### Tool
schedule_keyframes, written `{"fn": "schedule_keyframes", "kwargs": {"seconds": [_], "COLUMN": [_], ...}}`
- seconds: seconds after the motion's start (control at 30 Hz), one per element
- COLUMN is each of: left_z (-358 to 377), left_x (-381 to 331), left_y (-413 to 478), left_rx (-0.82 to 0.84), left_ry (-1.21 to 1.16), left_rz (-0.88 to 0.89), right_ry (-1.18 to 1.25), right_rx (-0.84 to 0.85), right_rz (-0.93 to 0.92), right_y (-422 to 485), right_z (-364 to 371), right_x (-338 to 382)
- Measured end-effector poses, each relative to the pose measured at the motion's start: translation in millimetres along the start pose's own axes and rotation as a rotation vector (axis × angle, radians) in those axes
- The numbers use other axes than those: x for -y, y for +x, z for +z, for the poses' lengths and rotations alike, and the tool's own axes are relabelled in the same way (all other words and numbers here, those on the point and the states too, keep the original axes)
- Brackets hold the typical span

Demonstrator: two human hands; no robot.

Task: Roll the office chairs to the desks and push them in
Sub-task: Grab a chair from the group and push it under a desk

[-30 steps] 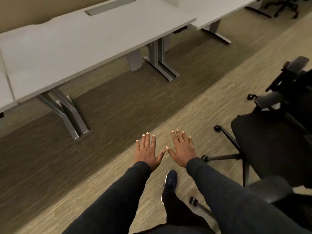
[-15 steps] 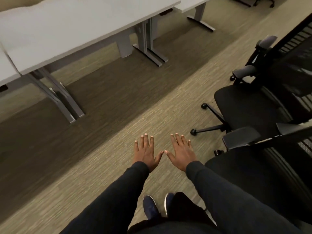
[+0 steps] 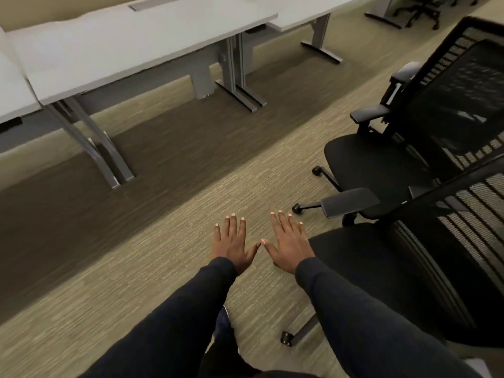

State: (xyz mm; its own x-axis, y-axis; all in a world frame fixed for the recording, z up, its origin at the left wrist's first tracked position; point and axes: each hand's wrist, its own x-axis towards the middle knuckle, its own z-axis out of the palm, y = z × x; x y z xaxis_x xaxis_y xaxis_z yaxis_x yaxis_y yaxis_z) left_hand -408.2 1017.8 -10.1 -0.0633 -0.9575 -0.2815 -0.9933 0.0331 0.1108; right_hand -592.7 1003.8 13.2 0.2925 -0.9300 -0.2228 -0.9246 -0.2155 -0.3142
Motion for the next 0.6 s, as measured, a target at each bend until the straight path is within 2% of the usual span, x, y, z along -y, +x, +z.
{"fn": "schedule_keyframes", "kwargs": {"seconds": [0.1, 0.23, 0.43, 0.6], "left_z": [16.1, 48.0, 48.3, 53.9], "left_x": [-44.5, -156.6, -220.9, -244.8], "left_y": [-22.1, -92.7, -158.7, -199.3], "left_rx": [-0.006, 0.026, -0.031, -0.047], "left_ry": [-0.01, 0.004, 0.017, -0.04], "left_rz": [-0.051, -0.071, -0.122, -0.158], "right_ry": [-0.015, -0.065, -0.041, -0.006], "right_rx": [0.004, 0.059, 0.01, 0.0], "right_rz": [-0.023, -0.064, -0.133, -0.162], "right_y": [-34.2, -132.2, -206.3, -243.4], "right_z": [-0.6, -7.3, -15.7, -15.1], "right_x": [-33.7, -114.8, -148.1, -159.8]}}
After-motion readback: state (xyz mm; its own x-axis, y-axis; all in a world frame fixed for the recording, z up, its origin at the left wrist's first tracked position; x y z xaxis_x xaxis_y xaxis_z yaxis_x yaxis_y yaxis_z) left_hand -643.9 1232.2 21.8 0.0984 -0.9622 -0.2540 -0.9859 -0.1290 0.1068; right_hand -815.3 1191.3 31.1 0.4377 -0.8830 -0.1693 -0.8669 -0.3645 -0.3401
